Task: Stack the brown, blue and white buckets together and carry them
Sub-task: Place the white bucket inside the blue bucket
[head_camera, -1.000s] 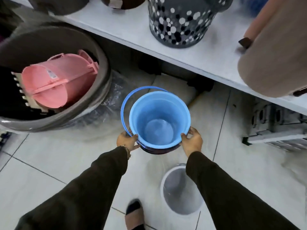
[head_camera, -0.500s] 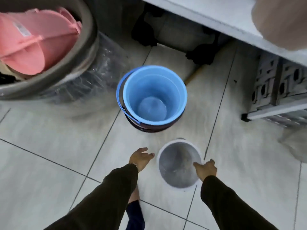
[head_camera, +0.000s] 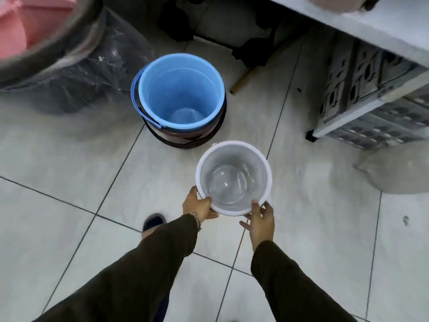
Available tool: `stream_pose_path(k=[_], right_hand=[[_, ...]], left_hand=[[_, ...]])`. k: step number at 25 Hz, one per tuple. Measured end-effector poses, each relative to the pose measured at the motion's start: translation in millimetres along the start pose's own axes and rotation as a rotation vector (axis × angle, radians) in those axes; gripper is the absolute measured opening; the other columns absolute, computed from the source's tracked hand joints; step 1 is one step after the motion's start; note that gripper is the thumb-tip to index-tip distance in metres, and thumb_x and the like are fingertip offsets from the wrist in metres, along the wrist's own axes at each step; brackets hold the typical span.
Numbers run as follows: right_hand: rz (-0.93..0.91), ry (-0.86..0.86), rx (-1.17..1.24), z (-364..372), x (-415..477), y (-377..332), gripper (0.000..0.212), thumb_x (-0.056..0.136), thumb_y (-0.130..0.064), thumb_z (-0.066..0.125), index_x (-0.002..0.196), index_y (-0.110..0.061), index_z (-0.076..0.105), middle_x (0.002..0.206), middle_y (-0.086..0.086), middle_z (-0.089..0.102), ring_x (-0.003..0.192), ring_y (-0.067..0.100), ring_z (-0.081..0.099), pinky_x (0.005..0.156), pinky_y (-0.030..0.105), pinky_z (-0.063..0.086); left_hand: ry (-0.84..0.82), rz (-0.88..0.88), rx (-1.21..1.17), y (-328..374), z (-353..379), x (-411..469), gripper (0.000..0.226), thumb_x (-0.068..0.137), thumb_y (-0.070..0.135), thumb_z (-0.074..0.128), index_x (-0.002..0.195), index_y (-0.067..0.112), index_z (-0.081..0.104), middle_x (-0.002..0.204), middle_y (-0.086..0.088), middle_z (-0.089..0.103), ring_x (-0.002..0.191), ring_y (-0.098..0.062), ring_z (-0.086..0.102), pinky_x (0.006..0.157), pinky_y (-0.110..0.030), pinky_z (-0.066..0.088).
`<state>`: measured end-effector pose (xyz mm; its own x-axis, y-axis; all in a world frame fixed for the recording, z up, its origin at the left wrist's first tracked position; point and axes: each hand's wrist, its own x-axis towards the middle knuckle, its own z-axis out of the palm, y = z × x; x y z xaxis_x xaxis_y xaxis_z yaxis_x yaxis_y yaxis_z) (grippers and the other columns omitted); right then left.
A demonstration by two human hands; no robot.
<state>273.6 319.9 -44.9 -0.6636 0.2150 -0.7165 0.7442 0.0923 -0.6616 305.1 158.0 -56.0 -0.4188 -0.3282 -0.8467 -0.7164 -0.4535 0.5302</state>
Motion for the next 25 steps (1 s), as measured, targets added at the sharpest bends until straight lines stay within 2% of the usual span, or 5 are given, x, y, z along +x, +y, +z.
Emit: stream_pose_path(k=[9, 14, 19, 22, 25], right_hand=[[-0.614, -0.123, 0.008, 37.2, -78.7, -214.1, 0.060, 0.092, -0.018, 0.070, 0.143, -0.032, 0.042, 0.117, -0.025, 0.061, 0.092, 0.011, 0.075, 0.068, 0.028, 0.064], [-0.514, -0.197, -0.129, 141.8, -58.2, -252.3, 0.058, 0.089, -0.004, 0.070, 0.138, -0.022, 0.044, 0.111, -0.011, 0.060, 0.104, 0.026, 0.071, 0.083, 0.044, 0.063], [-0.289, -0.140, -0.292, 224.6, 4.2, -231.0, 0.053, 0.084, 0.006, 0.071, 0.130, -0.009, 0.050, 0.121, 0.016, 0.063, 0.110, 0.041, 0.066, 0.086, 0.058, 0.059], [-0.288, -0.056, -0.490, 242.7, 37.4, -209.9, 0.056, 0.080, -0.005, 0.079, 0.129, -0.008, 0.052, 0.126, 0.017, 0.059, 0.115, 0.040, 0.062, 0.095, 0.056, 0.056], [-0.275, 0.024, -0.731, 239.4, 60.5, -192.6, 0.085, 0.081, -0.021, 0.082, 0.150, -0.011, 0.034, 0.144, 0.017, 0.042, 0.132, 0.040, 0.046, 0.109, 0.052, 0.044]], left_hand=[[-0.092, 0.334, -0.294, 178.6, -27.8, -89.3, 0.043, 0.097, 0.005, 0.055, 0.138, 0.016, 0.047, 0.106, -0.010, 0.069, 0.075, -0.024, 0.076, 0.056, -0.031, 0.062], [0.142, 0.349, -0.050, 249.0, -95.2, -43.2, 0.037, 0.092, 0.014, 0.061, 0.127, 0.022, 0.053, 0.113, -0.014, 0.070, 0.094, -0.035, 0.074, 0.086, -0.045, 0.061], [0.302, 0.153, 0.474, 260.3, -129.1, 41.2, 0.053, 0.091, 0.034, 0.059, 0.142, 0.025, 0.049, 0.153, -0.017, 0.032, 0.131, -0.041, 0.048, 0.109, -0.038, 0.039], [0.221, 0.145, 0.480, 247.3, -132.5, 83.9, 0.075, 0.093, 0.039, 0.058, 0.158, 0.031, 0.021, 0.165, -0.017, 0.011, 0.138, -0.041, 0.043, 0.111, -0.039, 0.040], [0.182, 0.156, 0.534, 232.4, -135.3, 109.2, 0.102, 0.093, 0.041, 0.060, 0.158, 0.022, -0.016, 0.166, -0.014, 0.019, 0.142, -0.040, 0.041, 0.116, -0.047, 0.038]])
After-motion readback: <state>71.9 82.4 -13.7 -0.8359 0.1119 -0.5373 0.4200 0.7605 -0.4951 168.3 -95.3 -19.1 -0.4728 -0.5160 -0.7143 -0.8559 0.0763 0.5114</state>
